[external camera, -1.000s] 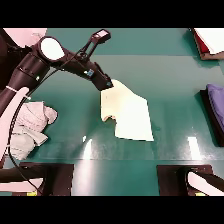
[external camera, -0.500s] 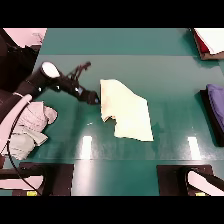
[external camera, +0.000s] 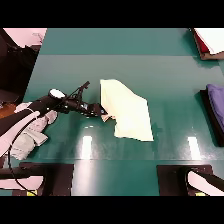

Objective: Fold the shirts.

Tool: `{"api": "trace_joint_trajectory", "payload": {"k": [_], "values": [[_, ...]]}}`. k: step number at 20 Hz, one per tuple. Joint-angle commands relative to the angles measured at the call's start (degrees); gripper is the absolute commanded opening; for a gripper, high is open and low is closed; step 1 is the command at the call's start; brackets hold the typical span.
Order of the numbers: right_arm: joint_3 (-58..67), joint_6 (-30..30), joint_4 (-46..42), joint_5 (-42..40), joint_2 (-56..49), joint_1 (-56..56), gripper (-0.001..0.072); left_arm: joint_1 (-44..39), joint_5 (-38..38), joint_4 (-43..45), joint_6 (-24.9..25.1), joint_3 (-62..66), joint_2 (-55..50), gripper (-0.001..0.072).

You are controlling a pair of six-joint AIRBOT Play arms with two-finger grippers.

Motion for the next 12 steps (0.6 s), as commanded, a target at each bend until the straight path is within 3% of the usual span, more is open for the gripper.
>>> {"api": "trace_joint_trajectory", "payload": {"k": [1, 2, 4, 5, 8, 12], "values": [[0.00, 0.00, -0.02, 0.42, -0.02, 0.44, 0.0015, -2.75, 1.77, -3.91, 2.23, -0.96, -0.07, 0.0619], [0.00, 0.00, -0.02, 0.70, -0.02, 0.44, 0.0015, -3.04, 1.66, -3.89, 1.90, -0.96, -0.07, 0.0596], [-0.02, 0.00, -0.02, 1.79, -0.02, 0.44, 0.0015, -3.19, 1.57, -3.91, 1.95, -0.96, -0.04, 0.0178], [-0.02, 0.00, 0.00, 2.40, -0.02, 0.44, 0.0015, -3.19, 1.60, -3.91, 1.99, -0.96, -0.04, 0.0032], [-2.45, 0.00, 3.41, 4.37, 0.39, 0.44, 0.0016, -1.33, 1.20, -3.61, 0.02, -0.48, 0.92, 0.0028], [-24.50, -0.02, 16.61, 2.08, 5.07, 0.79, 0.0017, 7.43, -1.57, 1.68, -1.07, 5.92, 7.74, 0.0028]]}}
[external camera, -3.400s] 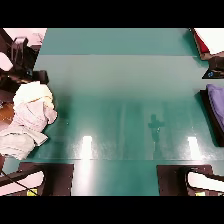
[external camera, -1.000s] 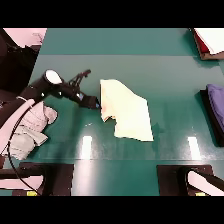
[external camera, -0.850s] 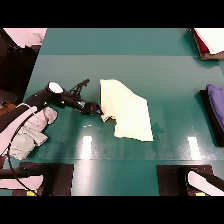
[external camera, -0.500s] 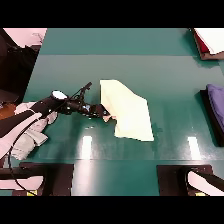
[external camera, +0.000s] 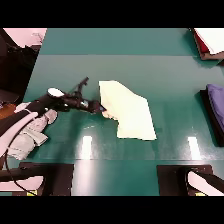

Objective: Fold the shirts.

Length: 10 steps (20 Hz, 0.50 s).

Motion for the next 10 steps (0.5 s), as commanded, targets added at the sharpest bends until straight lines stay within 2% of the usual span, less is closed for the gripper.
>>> {"api": "trace_joint_trajectory", "payload": {"k": [1, 2, 3, 7, 8, 9, 10], "values": [[-20.41, -0.02, 8.41, -3.76, 4.28, 1.09, 0.0065, 6.43, -3.21, 5.53, -0.92, 5.73, 5.49, 0.0028], [-28.00, 0.00, 8.48, -6.25, 5.57, 2.21, 0.0337, 7.52, -4.28, 7.15, -0.92, 7.52, 6.95, 0.0029], [-36.04, 0.00, 8.66, -8.74, 6.69, 3.65, 0.0565, 8.17, -5.05, 8.79, -0.92, 9.07, 8.28, 0.0029], [-59.98, -0.24, 13.40, -21.00, 7.43, 12.66, 0.0548, 8.20, -6.25, 11.30, -1.03, 11.04, 9.40, 0.0029], [-63.25, -0.26, 14.21, -24.17, 7.41, 14.67, 0.0520, 8.20, -6.36, 11.54, -1.14, 11.04, 9.40, 0.0029], [-65.77, -0.48, 16.22, -27.47, 7.43, 16.41, 0.0425, 8.20, -6.38, 11.54, -1.25, 11.04, 9.40, 0.0029], [-67.32, -0.90, 18.27, -30.36, 7.43, 17.75, 0.0423, 8.20, -6.38, 11.54, -2.12, 11.04, 9.40, 0.0029]]}}
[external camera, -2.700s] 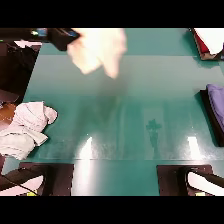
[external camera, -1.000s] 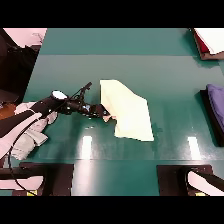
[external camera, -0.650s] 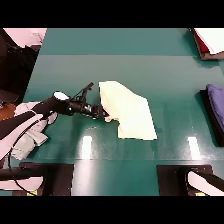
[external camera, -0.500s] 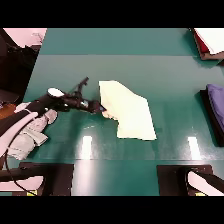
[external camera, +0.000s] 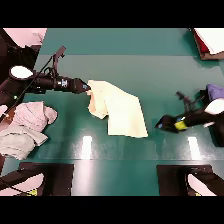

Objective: Fold the shirts.

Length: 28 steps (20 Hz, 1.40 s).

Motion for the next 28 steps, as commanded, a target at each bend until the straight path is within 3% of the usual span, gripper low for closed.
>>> {"api": "trace_joint_trajectory", "payload": {"k": [1, 4, 8, 9, 11, 12, 15, 19, 24, 28], "values": [[-10.86, -0.85, 6.71, -12.66, 0.42, 5.79, 0.0423, 0.42, -0.72, 1.33, -1.40, 0.76, 0.57, 0.0029], [-11.10, -1.07, 10.16, -18.53, -1.29, 7.61, 0.0423, 0.42, -1.70, 1.33, -1.40, 0.76, 0.57, 0.0029], [-5.95, -4.20, 11.89, -18.58, -9.51, 8.24, 0.0419, 0.42, -3.80, 1.38, -1.40, 0.76, 0.57, 0.0029], [-4.11, -4.33, 11.78, -18.40, -11.19, 8.74, 0.0340, 0.42, -4.44, 1.44, -1.40, 0.76, 0.57, 0.0029], [-0.63, -5.31, 11.32, -17.42, -13.66, 9.88, 0.0044, 0.42, -5.16, 2.27, -1.57, 0.79, 0.59, 0.0029], [1.05, -6.03, 11.26, -16.79, -14.19, 10.03, 0.0015, 0.44, -5.38, 4.07, -3.08, 1.38, 0.59, 0.0029], [8.22, -6.16, 6.71, -14.45, -10.29, 7.34, 0.0013, 0.44, -7.23, 15.78, -8.92, 8.96, 1.64, 0.0029], [23.87, -3.48, -1.16, -11.45, 2.36, -3.78, 0.0012, 0.42, -8.66, 28.20, -10.51, 27.61, 6.34, 0.0029], [43.69, -3.69, -1.81, -9.38, 13.81, -20.74, 0.0012, 0.42, -9.35, 28.52, -11.89, 48.17, 11.93, 0.0029], [53.83, -5.20, -1.79, -7.93, 18.69, -30.84, 0.0012, 0.42, -8.76, 27.74, -13.25, 57.68, 16.52, 0.0029]]}}
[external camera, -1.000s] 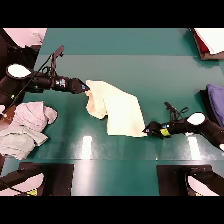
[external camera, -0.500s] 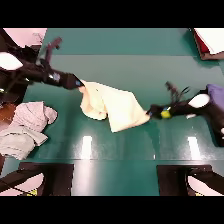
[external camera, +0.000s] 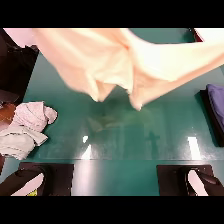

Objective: Fold the shirts.

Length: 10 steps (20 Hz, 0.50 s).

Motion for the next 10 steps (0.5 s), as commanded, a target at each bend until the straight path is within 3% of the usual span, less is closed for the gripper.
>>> {"api": "trace_joint_trajectory", "payload": {"k": [1, 6, 10], "values": [[9.97, -1.16, -0.57, 1.75, 4.37, -9.22, 0.0012, 0.02, 1.81, 0.57, -1.55, 7.69, 4.98, 0.0029], [21.49, -2.08, -0.81, 7.30, 2.56, -17.22, 0.0012, 0.02, 9.11, -2.43, -1.49, 7.69, 12.94, 0.0029], [30.14, -0.33, -0.26, 15.23, -4.81, -18.32, 0.0012, 0.02, 6.21, -1.81, -1.55, 6.73, 13.79, 0.0029]]}}
